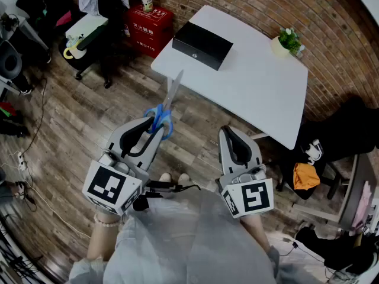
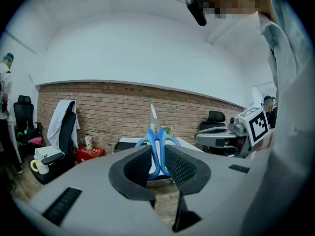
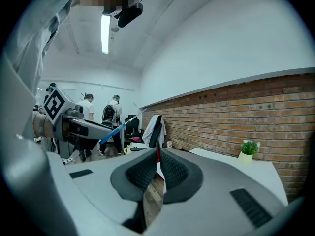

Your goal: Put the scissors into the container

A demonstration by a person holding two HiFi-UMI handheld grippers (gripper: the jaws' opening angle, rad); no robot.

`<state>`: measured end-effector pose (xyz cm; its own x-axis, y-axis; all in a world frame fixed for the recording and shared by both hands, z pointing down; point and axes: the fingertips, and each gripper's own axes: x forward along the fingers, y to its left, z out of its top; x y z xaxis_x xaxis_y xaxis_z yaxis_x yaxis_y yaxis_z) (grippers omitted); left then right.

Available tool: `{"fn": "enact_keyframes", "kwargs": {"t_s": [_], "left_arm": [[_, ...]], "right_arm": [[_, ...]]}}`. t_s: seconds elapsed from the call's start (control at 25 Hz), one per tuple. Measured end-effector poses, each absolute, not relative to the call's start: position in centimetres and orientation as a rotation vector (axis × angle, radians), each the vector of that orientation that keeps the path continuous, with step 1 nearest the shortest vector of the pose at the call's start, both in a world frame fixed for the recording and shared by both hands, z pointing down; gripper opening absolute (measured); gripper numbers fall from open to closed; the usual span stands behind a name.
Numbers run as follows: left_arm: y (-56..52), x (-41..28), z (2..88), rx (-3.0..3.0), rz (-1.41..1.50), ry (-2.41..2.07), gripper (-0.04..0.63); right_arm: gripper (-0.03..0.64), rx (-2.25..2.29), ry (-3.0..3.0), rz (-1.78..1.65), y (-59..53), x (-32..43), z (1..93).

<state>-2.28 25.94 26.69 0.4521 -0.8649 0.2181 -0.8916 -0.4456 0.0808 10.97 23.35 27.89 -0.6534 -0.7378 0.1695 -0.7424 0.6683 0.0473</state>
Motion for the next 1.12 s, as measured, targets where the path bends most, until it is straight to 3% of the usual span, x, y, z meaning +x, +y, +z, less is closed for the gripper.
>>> {"fn": "enact_keyframes", "kwargs": {"t_s": [1.12], "left_arm": [[25.8, -0.5, 26.2, 2.476, 0.192, -1.628, 0.097]], "right_arm": [[0.048, 1.122, -2.739, -0.087, 23.5, 12.4, 27.1]]}}
